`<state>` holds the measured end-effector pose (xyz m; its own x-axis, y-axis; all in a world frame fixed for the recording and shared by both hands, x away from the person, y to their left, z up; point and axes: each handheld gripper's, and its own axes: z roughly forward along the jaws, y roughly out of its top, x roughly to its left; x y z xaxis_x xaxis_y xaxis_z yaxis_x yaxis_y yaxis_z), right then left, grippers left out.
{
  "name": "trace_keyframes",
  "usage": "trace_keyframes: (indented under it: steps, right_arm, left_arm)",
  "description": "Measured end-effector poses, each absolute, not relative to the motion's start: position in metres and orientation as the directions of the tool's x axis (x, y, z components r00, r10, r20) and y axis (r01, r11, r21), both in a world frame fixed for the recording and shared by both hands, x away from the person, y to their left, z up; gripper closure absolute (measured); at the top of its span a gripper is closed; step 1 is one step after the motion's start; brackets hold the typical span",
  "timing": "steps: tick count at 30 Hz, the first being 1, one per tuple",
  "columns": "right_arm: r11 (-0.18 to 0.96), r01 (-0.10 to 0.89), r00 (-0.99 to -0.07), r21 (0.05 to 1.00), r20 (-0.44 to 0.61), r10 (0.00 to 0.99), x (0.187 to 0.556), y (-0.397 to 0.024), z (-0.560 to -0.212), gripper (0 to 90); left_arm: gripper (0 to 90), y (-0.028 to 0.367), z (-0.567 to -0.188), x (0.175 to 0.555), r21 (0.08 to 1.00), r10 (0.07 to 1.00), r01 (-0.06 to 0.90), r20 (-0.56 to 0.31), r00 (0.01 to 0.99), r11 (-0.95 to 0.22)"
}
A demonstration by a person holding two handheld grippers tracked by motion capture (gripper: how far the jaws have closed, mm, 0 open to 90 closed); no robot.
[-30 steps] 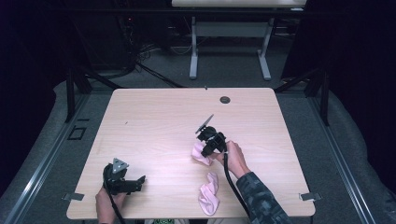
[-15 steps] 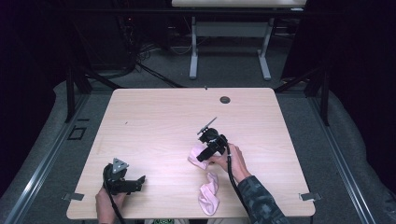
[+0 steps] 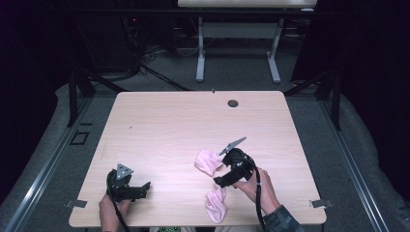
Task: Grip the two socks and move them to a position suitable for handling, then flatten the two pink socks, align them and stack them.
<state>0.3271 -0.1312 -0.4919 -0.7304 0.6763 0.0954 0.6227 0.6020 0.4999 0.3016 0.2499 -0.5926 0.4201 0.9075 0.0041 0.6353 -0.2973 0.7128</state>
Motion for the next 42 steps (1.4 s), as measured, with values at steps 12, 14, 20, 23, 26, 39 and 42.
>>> trace_keyframes:
  steps: [12,14,20,23,26,39,42]
  right_arm:
    - [0.599,0.657,-0.715,0.458,0.126,0.688,0.279,-0.135,-0.530,38.9]
    - [0.598,0.664,-0.712,0.449,0.135,0.689,0.274,-0.133,-0.536,42.4]
    - [0.598,0.680,-0.708,0.425,0.166,0.687,0.264,-0.130,-0.548,54.1]
    - [0.608,0.678,-0.713,0.412,0.167,0.681,0.264,-0.129,-0.554,64.9]
    - [0.602,0.677,-0.711,0.425,0.165,0.683,0.264,-0.131,-0.556,77.4]
    - [0.543,0.652,-0.697,0.530,0.136,0.704,0.256,-0.153,-0.533,82.2]
    - [0.511,0.654,-0.679,0.558,0.135,0.722,0.254,-0.164,-0.527,82.4]
  left_arm:
    - [0.6,0.250,-0.593,0.302,0.712,0.908,0.636,0.005,0.420,-0.297]
    - [0.5,0.250,-0.592,0.302,0.710,0.907,0.638,0.002,0.422,-0.298]
    - [0.3,0.250,-0.592,0.302,0.711,0.908,0.638,0.004,0.418,-0.297]
    - [0.0,0.250,-0.592,0.302,0.710,0.910,0.639,0.005,0.415,-0.295]
    - [0.0,0.247,-0.590,0.300,0.706,0.907,0.634,0.029,0.420,-0.316]
    - [5.6,0.217,-0.561,0.289,0.758,0.847,0.561,-0.022,0.531,-0.332]
    - [6.1,0.208,-0.556,0.290,0.765,0.833,0.544,-0.019,0.553,-0.344]
